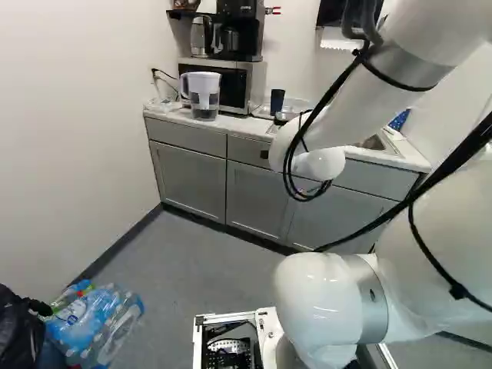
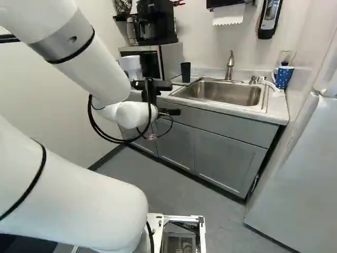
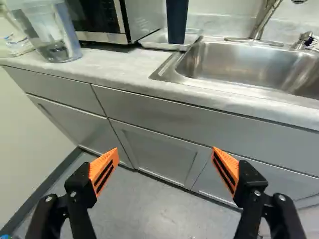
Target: Rinse the cup and place it in the tray
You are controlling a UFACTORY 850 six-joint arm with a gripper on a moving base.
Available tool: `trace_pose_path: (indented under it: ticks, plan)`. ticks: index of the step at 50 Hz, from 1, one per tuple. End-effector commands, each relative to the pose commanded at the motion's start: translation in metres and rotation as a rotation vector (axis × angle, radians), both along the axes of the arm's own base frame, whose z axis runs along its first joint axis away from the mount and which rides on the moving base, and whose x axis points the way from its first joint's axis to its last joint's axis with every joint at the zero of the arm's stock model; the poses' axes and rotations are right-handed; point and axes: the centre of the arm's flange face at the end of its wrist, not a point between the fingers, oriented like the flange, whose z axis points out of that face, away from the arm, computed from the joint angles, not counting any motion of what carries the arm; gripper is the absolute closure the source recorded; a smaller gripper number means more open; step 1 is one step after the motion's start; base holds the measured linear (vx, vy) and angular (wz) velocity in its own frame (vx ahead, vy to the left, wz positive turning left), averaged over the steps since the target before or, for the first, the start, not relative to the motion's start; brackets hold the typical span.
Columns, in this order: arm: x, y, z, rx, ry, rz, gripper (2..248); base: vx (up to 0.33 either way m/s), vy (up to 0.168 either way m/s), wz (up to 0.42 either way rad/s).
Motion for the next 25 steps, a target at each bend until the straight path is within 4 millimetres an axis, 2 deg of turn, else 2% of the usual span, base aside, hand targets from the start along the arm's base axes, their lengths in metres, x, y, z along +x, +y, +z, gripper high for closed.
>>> trace_pose_path:
  ticks: [25]
  plan:
    - [-0.03,0.021,-0.032,-0.007,-0.063,0.063,3,0.0,0.0,0.0]
